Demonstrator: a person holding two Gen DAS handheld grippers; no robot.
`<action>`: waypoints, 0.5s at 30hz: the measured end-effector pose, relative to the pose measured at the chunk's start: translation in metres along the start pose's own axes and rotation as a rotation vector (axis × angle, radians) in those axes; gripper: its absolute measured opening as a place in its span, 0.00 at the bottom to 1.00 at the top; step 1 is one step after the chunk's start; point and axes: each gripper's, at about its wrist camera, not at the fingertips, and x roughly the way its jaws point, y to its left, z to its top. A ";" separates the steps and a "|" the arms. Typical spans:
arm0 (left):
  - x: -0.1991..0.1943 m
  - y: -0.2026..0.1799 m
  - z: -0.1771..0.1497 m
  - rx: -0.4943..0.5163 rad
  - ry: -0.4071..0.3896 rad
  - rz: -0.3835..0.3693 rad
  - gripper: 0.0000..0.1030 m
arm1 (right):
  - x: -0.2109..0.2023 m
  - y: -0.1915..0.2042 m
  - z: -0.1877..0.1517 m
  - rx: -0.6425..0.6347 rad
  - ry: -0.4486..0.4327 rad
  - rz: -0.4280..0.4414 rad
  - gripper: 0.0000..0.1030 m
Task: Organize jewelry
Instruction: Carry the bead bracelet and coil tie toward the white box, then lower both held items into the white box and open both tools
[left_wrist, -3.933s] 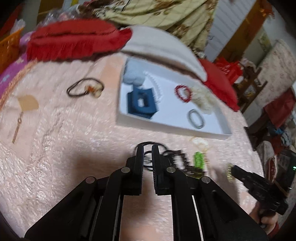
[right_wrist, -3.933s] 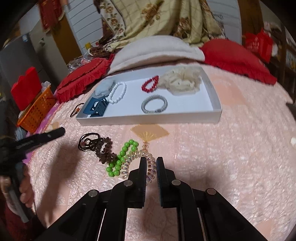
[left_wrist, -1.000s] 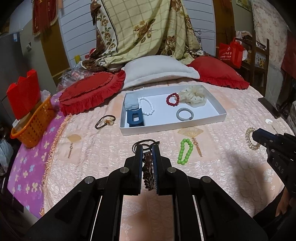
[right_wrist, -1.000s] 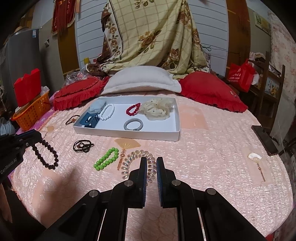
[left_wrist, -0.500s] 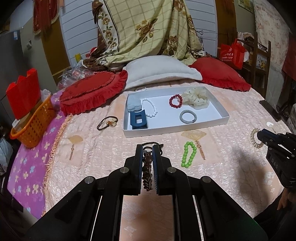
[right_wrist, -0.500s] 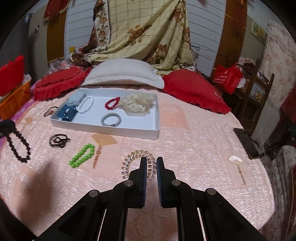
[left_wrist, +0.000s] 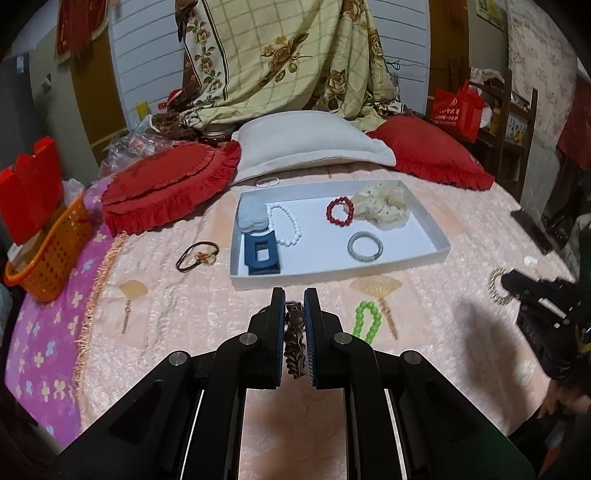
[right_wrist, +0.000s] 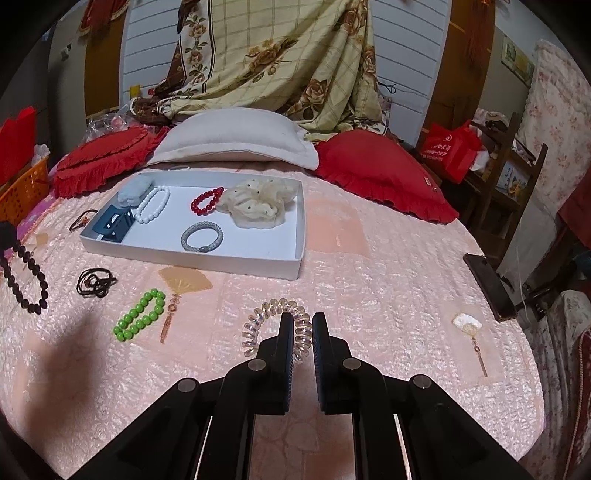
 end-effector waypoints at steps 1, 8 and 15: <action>0.002 0.003 0.007 -0.013 0.000 -0.020 0.09 | 0.003 -0.002 0.003 0.003 0.001 0.006 0.09; 0.021 0.010 0.057 -0.022 -0.028 -0.058 0.09 | 0.028 -0.010 0.036 0.028 0.012 0.078 0.09; 0.080 0.013 0.099 -0.081 0.021 -0.135 0.09 | 0.062 -0.010 0.079 0.054 -0.022 0.218 0.09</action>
